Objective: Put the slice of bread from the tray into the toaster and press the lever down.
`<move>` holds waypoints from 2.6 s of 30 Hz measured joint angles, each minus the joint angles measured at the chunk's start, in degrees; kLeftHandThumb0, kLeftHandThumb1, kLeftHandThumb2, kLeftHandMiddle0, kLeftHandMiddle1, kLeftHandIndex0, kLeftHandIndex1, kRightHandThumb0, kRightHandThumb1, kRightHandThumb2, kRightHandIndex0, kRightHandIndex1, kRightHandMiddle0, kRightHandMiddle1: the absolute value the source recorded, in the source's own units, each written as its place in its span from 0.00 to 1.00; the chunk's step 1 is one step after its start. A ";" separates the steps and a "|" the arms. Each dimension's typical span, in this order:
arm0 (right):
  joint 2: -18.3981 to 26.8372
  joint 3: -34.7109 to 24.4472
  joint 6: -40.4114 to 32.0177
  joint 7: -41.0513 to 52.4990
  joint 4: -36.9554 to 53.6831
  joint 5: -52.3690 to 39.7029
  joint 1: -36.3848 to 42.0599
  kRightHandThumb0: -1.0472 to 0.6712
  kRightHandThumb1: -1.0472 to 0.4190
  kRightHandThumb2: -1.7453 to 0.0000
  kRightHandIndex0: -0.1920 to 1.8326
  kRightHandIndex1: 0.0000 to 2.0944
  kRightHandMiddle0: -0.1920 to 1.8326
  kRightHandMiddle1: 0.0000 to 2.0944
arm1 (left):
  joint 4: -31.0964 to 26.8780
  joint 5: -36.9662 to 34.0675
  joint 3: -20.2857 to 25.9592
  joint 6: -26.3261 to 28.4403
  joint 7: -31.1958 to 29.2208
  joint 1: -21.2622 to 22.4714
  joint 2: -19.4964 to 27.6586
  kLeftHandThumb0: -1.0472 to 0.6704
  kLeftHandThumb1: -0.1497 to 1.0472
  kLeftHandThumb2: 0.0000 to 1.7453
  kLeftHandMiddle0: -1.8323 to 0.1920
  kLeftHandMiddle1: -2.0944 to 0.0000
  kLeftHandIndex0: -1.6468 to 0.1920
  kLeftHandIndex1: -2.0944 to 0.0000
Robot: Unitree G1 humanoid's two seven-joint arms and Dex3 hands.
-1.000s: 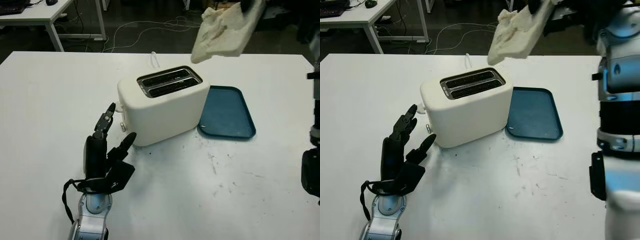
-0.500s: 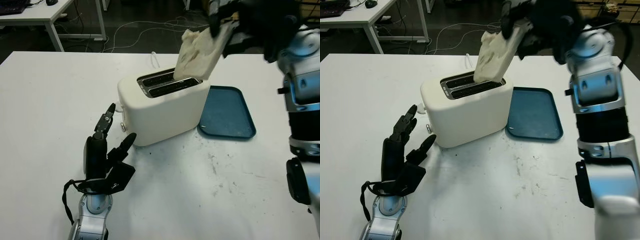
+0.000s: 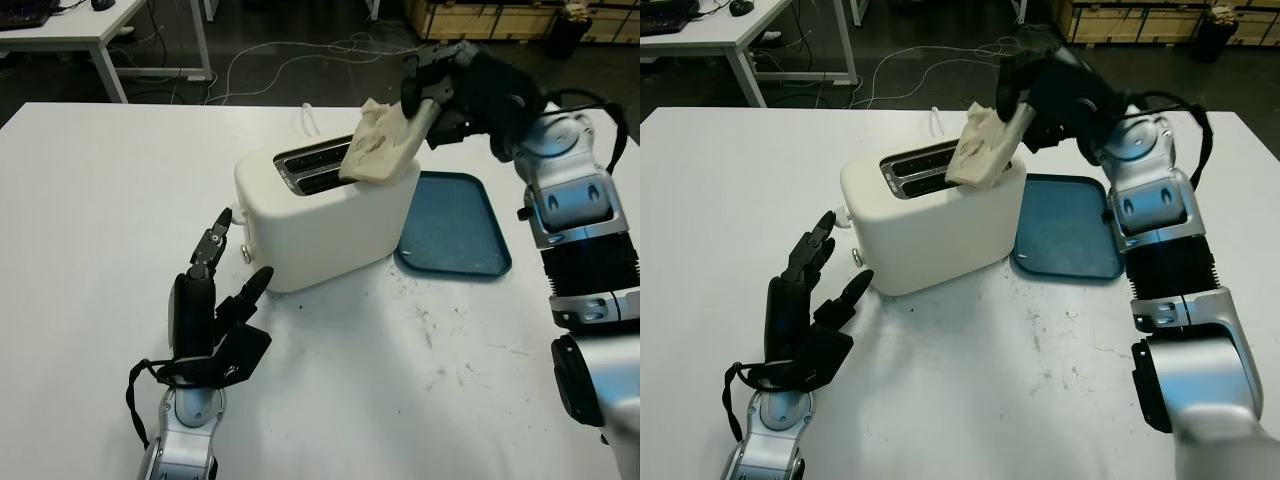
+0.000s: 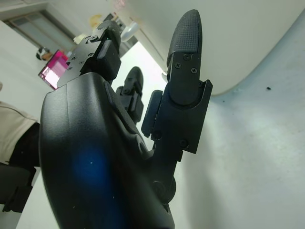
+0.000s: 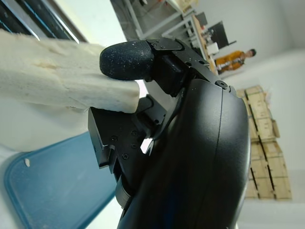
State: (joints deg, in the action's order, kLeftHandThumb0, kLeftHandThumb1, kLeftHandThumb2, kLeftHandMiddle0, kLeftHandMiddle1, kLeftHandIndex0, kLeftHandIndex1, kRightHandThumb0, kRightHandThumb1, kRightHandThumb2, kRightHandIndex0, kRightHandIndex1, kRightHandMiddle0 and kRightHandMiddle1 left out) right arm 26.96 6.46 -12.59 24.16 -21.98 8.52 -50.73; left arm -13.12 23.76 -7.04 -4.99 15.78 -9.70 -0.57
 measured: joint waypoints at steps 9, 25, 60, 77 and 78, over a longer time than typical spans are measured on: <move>0.44 -0.06 2.60 0.80 -2.25 1.57 -0.02 0.54 0.09 0.81 0.60 0.83 0.51 0.83 | 0.18 0.11 -0.04 -0.06 0.45 0.06 -0.25 0.22 0.89 0.14 0.68 0.99 0.71 1.00; 3.94 -0.55 8.55 5.47 5.96 1.49 5.31 0.44 0.09 0.87 0.60 0.83 0.52 0.81 | 1.05 0.63 -0.01 -0.22 1.31 0.12 -0.42 0.22 0.89 0.14 0.68 0.99 0.71 1.00; -4.73 -0.31 9.16 -5.79 -1.32 4.07 4.13 0.43 0.09 0.83 0.62 0.83 0.55 0.80 | 0.62 1.84 -0.75 -0.39 2.13 -1.52 -1.19 0.22 0.89 0.15 0.68 0.98 0.70 1.00; 3.09 6.78 18.72 -0.94 -2.35 13.23 2.34 0.26 0.10 1.00 0.38 0.60 0.47 0.34 | 0.09 1.82 -0.44 0.13 1.95 -1.54 -1.18 0.22 0.89 0.14 0.68 0.98 0.71 1.00; 4.37 7.55 20.15 -0.40 -1.45 14.21 2.34 0.26 0.13 1.00 0.28 0.62 0.47 0.23 | -0.16 1.82 -0.43 0.21 1.89 -1.54 -1.18 0.22 0.89 0.14 0.68 0.98 0.71 1.00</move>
State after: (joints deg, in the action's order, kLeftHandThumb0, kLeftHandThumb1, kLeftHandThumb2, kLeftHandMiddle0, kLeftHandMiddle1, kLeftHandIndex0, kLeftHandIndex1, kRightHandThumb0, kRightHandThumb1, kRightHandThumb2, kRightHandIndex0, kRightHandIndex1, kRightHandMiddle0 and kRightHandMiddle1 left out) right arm 31.32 14.01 7.55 23.76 -23.43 22.73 -48.39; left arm -13.28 25.58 -7.47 -4.78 17.67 -11.24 -1.75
